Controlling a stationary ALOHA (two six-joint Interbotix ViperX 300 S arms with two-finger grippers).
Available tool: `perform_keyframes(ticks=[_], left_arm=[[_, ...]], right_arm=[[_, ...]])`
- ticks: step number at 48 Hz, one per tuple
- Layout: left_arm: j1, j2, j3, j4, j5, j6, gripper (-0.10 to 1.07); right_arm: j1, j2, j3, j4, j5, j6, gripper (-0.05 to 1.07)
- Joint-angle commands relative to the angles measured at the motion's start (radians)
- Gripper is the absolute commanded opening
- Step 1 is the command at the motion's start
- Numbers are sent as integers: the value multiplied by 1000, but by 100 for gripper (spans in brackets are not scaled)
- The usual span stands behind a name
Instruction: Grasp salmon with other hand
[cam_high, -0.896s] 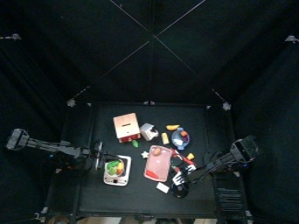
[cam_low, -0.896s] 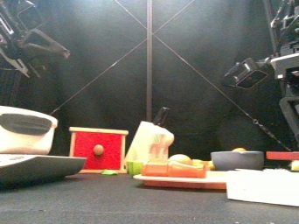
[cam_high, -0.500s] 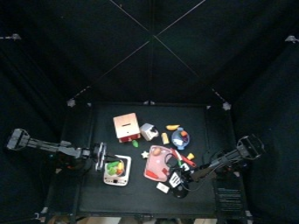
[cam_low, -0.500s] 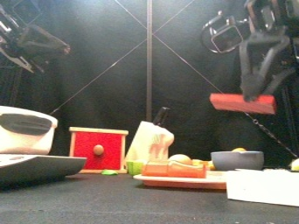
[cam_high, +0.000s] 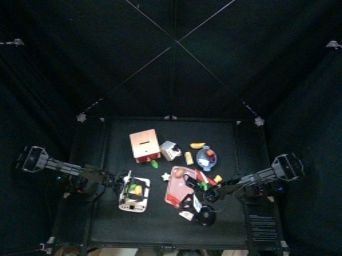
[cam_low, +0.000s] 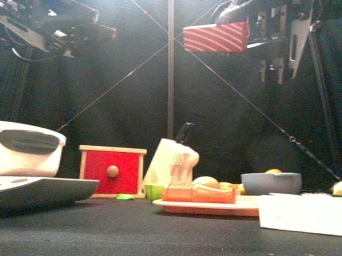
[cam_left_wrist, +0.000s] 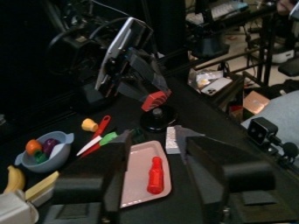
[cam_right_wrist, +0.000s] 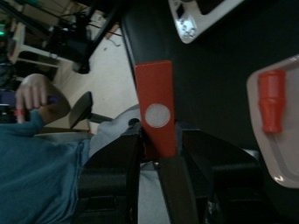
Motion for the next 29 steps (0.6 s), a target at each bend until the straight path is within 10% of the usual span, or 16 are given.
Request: perform_keyframes(ticks=[1, 29], left_arm=[[-2, 78, -64, 54, -46, -2, 94], [25, 423, -310, 130, -193, 175, 96]], right_arm=[[-17, -20, -5, -29, -78, 0, 53], [-26, -5, -8, -40, -104, 3, 53]])
